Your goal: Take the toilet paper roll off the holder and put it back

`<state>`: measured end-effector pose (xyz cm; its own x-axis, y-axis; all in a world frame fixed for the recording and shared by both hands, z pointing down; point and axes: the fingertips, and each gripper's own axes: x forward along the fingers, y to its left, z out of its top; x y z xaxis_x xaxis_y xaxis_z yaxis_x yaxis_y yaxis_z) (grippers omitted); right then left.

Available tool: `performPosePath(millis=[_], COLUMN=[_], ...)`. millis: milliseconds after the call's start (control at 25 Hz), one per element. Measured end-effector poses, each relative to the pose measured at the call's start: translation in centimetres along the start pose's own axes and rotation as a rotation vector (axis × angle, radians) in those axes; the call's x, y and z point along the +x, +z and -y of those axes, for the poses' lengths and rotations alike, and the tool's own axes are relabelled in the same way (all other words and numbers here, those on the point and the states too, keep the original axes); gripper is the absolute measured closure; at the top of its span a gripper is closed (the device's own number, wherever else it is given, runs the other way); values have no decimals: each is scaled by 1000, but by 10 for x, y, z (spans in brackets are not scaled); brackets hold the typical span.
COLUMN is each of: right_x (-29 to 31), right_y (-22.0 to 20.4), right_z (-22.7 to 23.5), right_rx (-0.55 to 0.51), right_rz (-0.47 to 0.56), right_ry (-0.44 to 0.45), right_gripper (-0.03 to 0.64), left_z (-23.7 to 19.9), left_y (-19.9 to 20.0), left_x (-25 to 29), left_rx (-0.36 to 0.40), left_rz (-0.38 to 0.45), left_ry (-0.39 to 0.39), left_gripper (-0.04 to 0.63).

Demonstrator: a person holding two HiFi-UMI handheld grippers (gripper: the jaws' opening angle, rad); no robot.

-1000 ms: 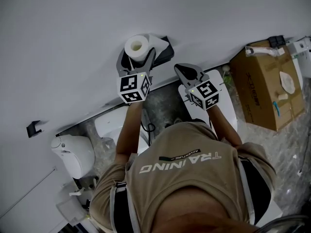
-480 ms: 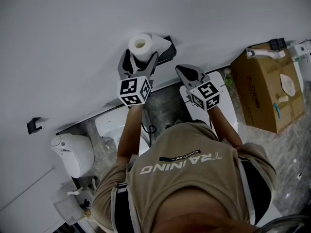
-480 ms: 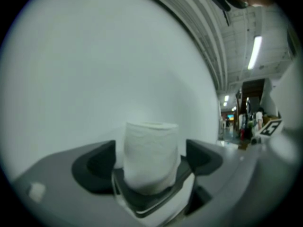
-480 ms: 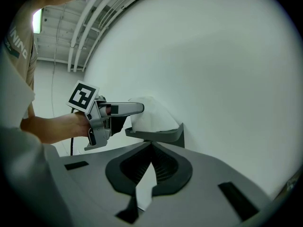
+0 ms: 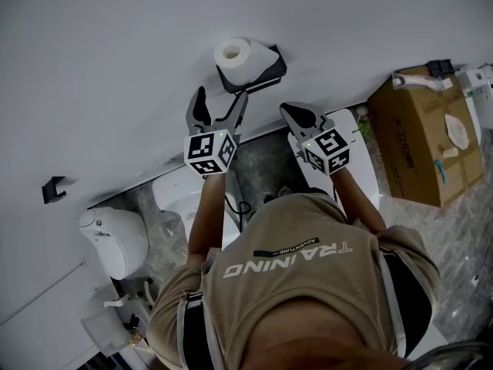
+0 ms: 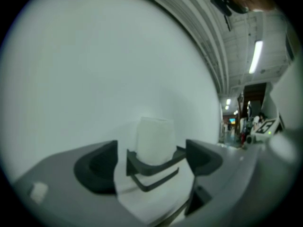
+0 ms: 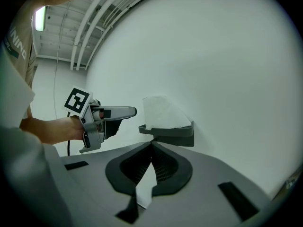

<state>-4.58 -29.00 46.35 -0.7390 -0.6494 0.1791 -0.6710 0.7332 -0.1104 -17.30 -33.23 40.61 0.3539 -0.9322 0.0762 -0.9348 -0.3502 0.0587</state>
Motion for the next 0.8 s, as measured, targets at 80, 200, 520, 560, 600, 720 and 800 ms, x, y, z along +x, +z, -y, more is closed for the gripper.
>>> performPosePath(millis=[80,200,520,560,600,720,800], right_x=[-4,-10,-29,-32,-34,-40,-46], right_y=[-3,-7,-15,-16,-18,-23,-24], right_z=[-10,-26,-69,-74,-80,-94,-101], right_rx=[-6,-8,-67,-95,-119,-130,-126], right_rz=[-7,-15,-30,-38,-47,-57,-51], right_ry=[0,-9,-65,-72,-75,-58,-43], right_gripper=[606,606,606,605,606,606,606], left_z=[-3,-8,-10,-11,-11,-8,-1], left_y=[-4,-10,-29,-30,-32,-35,-37], left_x=[-12,-33,-81,-85,-90,-104,-113], left_rx=[-8,-20,-34,-36,-37,-48,-53], left_rz=[0,-5,-42,-45,-45,-39,-42], left_ry=[8,13,0,4,11,22,24], left_gripper=[148,150,428,476,546,591,591])
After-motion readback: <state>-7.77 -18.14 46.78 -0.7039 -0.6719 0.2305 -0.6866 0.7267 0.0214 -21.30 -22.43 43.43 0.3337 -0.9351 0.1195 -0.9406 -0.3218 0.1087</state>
